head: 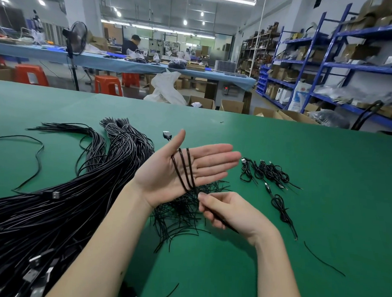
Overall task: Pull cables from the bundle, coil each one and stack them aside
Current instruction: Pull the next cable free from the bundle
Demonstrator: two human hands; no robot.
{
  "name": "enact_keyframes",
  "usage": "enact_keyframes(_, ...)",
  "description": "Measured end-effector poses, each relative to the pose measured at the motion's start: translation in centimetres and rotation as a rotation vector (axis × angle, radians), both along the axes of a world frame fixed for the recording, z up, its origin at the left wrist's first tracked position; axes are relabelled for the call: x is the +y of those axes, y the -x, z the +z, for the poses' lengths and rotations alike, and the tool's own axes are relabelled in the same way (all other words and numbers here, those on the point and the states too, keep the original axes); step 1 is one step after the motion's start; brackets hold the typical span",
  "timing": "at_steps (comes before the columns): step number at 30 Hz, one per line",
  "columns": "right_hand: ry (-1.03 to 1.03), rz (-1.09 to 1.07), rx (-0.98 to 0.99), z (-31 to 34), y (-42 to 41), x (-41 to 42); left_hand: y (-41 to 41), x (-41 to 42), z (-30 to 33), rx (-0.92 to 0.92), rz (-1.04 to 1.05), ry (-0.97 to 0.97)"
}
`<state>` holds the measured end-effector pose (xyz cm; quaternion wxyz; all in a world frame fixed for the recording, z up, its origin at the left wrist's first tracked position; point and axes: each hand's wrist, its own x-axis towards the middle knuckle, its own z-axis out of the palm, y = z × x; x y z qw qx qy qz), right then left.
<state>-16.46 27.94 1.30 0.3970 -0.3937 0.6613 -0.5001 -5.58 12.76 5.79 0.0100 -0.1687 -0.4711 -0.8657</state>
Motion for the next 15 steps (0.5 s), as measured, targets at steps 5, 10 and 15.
enact_keyframes(5,-0.058,-0.192,0.137,-0.2,0.2,-0.1,-0.2,-0.1,0.1,-0.027,-0.067,0.11)
enact_keyframes(10,-0.058,-0.227,0.188,0.4,-0.6,0.2,-0.5,0.0,0.2,-0.071,-0.135,0.152)
enact_keyframes(15,-0.045,-0.224,0.291,2.2,-0.1,0.7,-0.8,0.5,0.4,-0.371,-0.131,0.552)
